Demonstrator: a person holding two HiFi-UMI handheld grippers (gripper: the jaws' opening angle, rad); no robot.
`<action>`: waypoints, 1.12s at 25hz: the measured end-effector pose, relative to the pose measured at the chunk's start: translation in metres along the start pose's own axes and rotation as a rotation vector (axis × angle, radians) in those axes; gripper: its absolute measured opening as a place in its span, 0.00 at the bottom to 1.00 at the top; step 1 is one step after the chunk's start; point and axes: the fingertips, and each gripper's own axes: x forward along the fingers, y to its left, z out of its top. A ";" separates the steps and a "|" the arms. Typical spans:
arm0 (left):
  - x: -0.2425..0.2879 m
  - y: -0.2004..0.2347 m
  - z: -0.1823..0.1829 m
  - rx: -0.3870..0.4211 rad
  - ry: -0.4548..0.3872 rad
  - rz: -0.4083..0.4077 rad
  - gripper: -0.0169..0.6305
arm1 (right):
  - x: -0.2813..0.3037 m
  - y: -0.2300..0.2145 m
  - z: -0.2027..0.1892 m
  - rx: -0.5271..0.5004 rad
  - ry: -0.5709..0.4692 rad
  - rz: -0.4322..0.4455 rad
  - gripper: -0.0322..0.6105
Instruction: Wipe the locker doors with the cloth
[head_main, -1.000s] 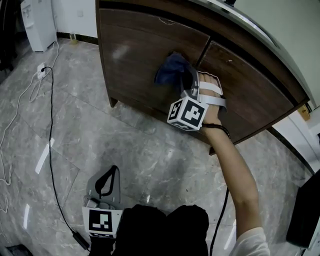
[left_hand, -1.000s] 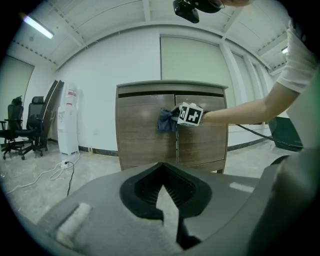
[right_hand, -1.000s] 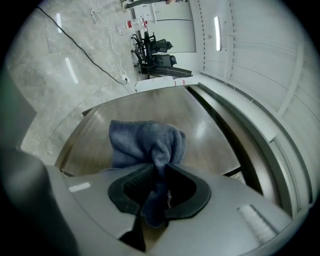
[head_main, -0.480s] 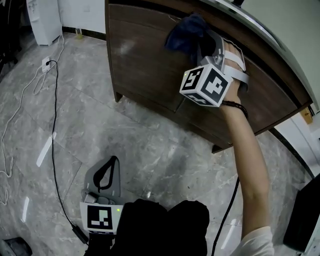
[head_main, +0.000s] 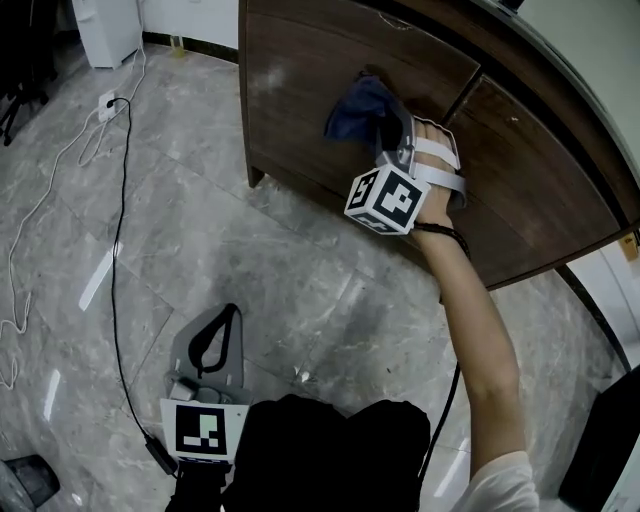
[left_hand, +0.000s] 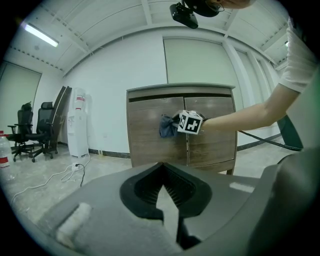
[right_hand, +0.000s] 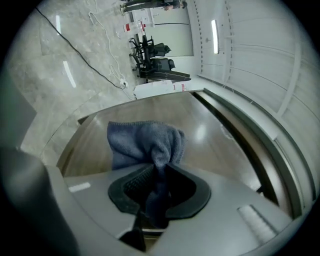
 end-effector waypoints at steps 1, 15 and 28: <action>0.000 0.002 -0.002 0.000 0.000 0.003 0.03 | 0.001 0.017 0.001 -0.009 0.001 0.018 0.16; 0.004 0.017 -0.032 -0.024 0.056 0.024 0.03 | 0.023 0.210 0.002 -0.122 0.072 0.300 0.17; 0.012 0.026 -0.036 -0.056 0.057 0.034 0.03 | 0.039 0.173 0.036 -0.070 0.013 0.268 0.16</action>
